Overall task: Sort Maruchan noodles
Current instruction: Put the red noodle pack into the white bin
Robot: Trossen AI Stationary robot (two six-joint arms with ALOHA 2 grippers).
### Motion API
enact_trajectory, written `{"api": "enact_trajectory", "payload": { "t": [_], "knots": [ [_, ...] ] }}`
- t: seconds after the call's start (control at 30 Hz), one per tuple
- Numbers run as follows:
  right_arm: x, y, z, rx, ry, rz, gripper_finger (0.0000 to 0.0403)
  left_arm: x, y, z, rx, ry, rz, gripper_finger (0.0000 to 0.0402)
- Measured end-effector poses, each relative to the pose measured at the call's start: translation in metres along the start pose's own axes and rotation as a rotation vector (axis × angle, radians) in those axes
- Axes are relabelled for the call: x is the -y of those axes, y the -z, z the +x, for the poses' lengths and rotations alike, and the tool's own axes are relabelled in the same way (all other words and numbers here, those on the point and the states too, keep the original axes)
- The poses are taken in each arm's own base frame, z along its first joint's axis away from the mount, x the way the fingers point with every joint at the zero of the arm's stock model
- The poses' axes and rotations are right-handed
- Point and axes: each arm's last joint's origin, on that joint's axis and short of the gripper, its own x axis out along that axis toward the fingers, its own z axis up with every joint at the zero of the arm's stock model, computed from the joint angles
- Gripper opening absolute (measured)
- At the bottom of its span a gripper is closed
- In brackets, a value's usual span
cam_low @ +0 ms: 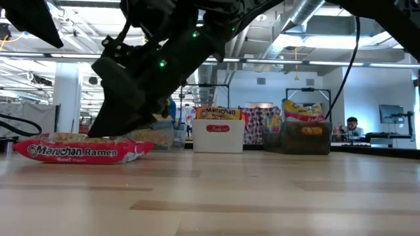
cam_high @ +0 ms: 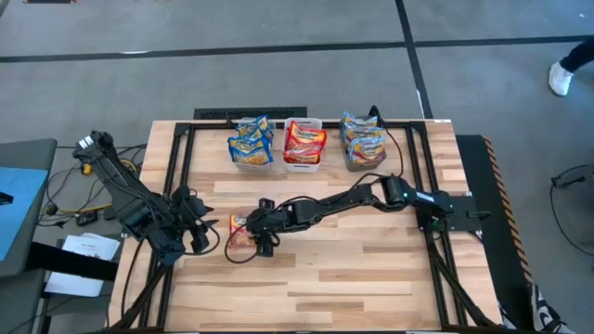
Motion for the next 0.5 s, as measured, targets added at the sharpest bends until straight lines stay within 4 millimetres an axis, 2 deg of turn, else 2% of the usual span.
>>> {"api": "enact_trajectory", "payload": {
  "t": [0.13, 0.23, 0.5],
  "knots": [
    [0.002, 0.009, 0.004, -0.069, 0.003, 0.075, 0.0219, 0.0, 0.0, 0.0, 0.0, 0.0, 0.0, 0.0166],
    [0.003, 0.012, 0.004, -0.099, 0.009, 0.093, 0.0196, 0.0, 0.0, 0.0, 0.0, 0.0, 0.008, 0.0166],
    [0.003, 0.014, 0.005, -0.114, 0.012, 0.145, 0.008, 0.0, 0.0, 0.0, 0.0, 0.0, 0.008, 0.0166]
  ]
}}
